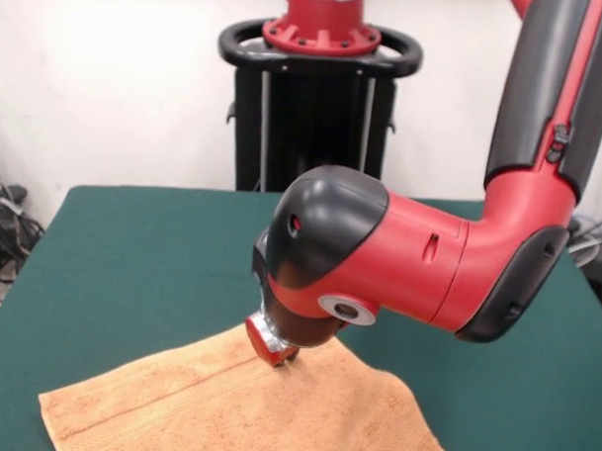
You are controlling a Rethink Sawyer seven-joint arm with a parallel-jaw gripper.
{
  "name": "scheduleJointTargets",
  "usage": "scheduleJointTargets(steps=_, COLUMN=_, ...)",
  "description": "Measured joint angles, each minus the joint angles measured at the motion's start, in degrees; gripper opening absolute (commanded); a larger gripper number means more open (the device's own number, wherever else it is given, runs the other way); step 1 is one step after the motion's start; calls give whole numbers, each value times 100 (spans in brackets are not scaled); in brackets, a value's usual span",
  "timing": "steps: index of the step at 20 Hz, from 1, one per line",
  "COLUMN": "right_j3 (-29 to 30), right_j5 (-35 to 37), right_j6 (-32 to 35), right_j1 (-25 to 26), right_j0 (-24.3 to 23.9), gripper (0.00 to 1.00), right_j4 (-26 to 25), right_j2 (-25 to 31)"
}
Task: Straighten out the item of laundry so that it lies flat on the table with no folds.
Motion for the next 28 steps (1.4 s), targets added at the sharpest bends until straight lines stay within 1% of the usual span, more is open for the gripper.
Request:
scheduleJointTargets(steps=19, right_j3=163, right_j5=0, right_j6=0, right_j1=29, right_j0=78, gripper=0, right_j4=-2, right_j2=10)
scheduleJointTargets(steps=28, right_j3=390, right_j5=-1, right_j6=0, right_j1=77, right_j0=128, gripper=0, right_j4=1, right_j2=12)
